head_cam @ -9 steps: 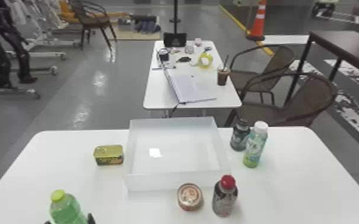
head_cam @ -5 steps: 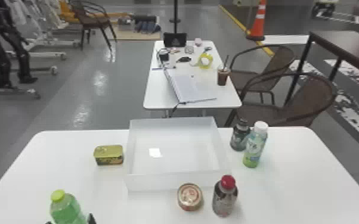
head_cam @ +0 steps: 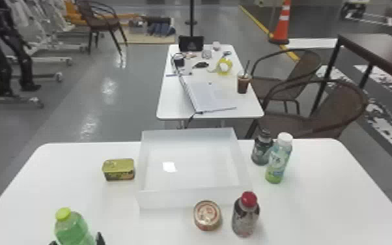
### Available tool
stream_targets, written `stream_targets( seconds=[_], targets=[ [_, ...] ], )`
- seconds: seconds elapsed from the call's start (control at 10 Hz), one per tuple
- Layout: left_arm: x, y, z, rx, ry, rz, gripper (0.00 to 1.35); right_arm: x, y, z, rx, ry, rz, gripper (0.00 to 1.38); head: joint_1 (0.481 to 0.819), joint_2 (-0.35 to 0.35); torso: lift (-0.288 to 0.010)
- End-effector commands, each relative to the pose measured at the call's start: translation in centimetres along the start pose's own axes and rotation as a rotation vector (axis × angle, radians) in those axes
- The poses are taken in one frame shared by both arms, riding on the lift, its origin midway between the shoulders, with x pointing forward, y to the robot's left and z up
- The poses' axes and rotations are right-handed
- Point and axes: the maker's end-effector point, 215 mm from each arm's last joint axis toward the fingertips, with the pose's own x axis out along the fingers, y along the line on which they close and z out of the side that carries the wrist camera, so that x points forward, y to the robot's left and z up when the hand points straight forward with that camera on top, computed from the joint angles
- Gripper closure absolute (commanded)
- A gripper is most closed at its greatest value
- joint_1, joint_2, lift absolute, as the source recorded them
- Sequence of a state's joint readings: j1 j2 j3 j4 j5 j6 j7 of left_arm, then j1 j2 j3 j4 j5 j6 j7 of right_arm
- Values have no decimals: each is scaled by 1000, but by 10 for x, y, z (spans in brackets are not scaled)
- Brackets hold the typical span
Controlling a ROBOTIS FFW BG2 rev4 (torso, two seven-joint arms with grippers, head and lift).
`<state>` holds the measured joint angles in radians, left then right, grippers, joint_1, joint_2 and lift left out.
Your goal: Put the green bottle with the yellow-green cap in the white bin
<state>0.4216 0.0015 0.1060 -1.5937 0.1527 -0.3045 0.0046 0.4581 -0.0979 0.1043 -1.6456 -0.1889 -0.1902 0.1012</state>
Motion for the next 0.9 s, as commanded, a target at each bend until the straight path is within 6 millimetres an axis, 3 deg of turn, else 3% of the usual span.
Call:
stream_targets(
  seconds=[0.0,0.2,0.3,0.4,0.5,0.8],
  targets=[
    [7,1,-1,-3,1,5,179,0,0,-1,3,1,-1,266,549,0,-100],
    [14,5,0,34,-4,9,186,1,0,-1,4,1,-1,269,549,0,-100],
    [16,9,1,42,-5,15,300,1,0,-1,4,3,-1,283,549,0,-100],
    [15,11,2,43,-7,18,584,1,0,-1,4,3,-1,321,549,0,-100],
    [15,12,4,45,-13,20,688,1,-1,-1,2,1,-1,328,549,0,-100],
    [16,7,17,77,-44,6,703,1,0,-1,2,1,-1,325,549,0,-100]
  ],
)
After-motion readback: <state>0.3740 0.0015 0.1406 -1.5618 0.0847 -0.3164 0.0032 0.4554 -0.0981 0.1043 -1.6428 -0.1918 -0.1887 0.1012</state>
